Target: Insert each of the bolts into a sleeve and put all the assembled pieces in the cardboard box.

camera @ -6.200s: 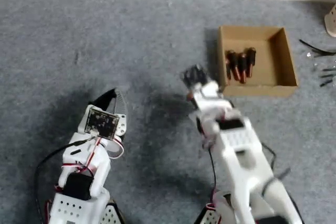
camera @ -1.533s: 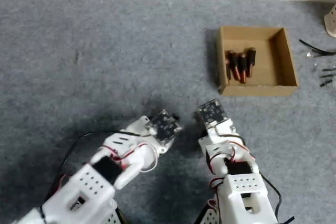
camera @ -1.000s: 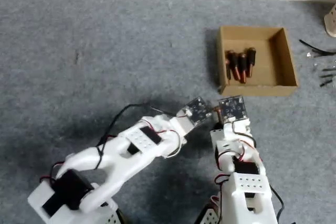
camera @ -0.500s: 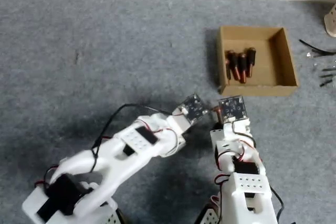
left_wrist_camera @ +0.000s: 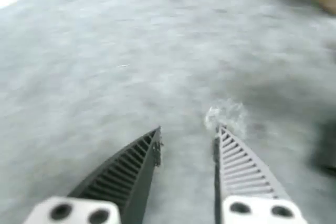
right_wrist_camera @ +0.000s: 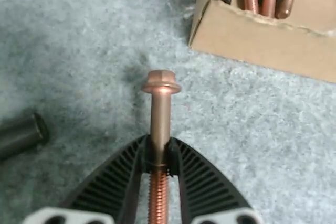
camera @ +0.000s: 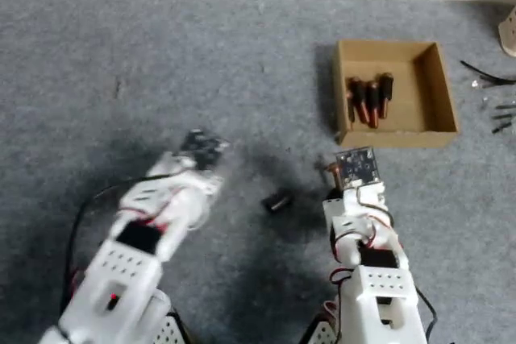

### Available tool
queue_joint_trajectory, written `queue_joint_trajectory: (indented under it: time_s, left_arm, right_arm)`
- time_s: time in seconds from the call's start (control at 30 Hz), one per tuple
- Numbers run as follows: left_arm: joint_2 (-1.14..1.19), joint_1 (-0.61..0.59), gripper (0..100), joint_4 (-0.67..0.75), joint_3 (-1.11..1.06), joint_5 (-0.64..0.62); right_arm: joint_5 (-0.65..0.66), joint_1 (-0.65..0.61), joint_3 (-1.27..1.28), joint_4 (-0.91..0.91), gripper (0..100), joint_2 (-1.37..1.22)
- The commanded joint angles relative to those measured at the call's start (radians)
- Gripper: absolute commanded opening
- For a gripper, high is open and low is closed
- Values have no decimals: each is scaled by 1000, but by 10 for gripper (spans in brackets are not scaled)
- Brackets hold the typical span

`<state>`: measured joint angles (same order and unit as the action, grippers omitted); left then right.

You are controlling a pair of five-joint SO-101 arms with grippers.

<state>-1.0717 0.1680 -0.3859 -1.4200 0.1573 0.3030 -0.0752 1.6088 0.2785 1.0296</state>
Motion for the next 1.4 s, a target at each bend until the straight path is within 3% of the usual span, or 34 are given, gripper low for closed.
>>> queue_joint_trajectory:
  time_s: [0.0, 0.07, 0.23, 0.4, 0.53, 0.67, 1.0, 1.07, 1.2, 1.37]
  left_arm:
    - [-191, -122, 84, -35, -50, 2]
    - [-274, -180, 1, -106, -76, 3]
    - [-423, -294, 8, -252, -117, -2]
    - [-539, -432, 6, -338, -117, -124]
    - [-591, -498, 6, -336, -131, -153]
    - [-619, -501, 6, -336, -150, -155]
    - [-618, -501, 6, -336, -160, -152]
    - [-624, -501, 6, -333, -166, -152]
    - [-624, -501, 6, -307, -177, -152]
    - [-624, -501, 6, -307, -179, -152]
  right_arm:
    - [-6, -28, -8, -28, 5, 18]
    - [-5, -108, -7, -25, 5, 16]
    - [-5, -317, -45, -24, 5, 16]
    - [-11, -558, -314, 165, 5, -59]
    - [-35, -668, -572, 213, 5, -266]
    - [-140, -734, -774, 211, 5, -582]
    - [-149, -858, -1291, 220, 7, -1333]
    - [-149, -866, -1369, 282, 36, -1405]
    - [-149, -862, -1509, 461, 185, -1457]
    - [-143, -831, -1612, 611, 198, -1455]
